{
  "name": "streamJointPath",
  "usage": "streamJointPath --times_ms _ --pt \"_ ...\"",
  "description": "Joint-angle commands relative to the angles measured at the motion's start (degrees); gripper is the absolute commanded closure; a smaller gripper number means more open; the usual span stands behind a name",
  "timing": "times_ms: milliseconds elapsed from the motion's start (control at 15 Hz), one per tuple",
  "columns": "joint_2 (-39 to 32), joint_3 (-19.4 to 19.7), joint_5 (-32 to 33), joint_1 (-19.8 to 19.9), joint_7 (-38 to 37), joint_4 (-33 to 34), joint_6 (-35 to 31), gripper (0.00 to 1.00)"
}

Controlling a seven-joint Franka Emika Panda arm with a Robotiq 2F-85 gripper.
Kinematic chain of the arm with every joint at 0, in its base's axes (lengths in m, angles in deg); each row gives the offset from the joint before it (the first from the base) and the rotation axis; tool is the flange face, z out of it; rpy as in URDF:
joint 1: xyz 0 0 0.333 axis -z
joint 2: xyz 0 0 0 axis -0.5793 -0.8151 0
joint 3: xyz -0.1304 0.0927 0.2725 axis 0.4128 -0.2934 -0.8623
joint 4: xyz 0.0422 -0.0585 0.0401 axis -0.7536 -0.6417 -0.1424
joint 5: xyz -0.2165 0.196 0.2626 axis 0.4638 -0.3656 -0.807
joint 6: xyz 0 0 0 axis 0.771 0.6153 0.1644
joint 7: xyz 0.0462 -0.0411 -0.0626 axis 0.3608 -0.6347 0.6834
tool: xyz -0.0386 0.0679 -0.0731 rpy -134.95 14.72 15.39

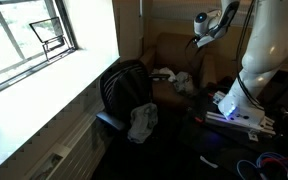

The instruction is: Put the brown belt on top of the black chair

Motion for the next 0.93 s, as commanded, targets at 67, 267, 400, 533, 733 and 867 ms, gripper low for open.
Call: streamJointPath --times_ms 67,267,400,533,733,867 --pt "12.9 -0.6 7.2 -6.8 -2.2 0.8 3.0 0.99" --pt "20.5 -3.0 7.6 -11.1 -5.1 1.2 3.0 0.99" --pt "18.1 -2.2 6.6 -10.5 -3.7 2.2 1.9 0.97" --pt "20.3 -2.8 6.6 -11.5 -3.9 1.9 2.2 0.97" --pt "21.0 -1.8 8.6 -10.6 -1.1 0.8 -0.6 0.99" --pt "20.6 -3.3 10.0 -12.4 1.4 4.5 -2.2 0.99"
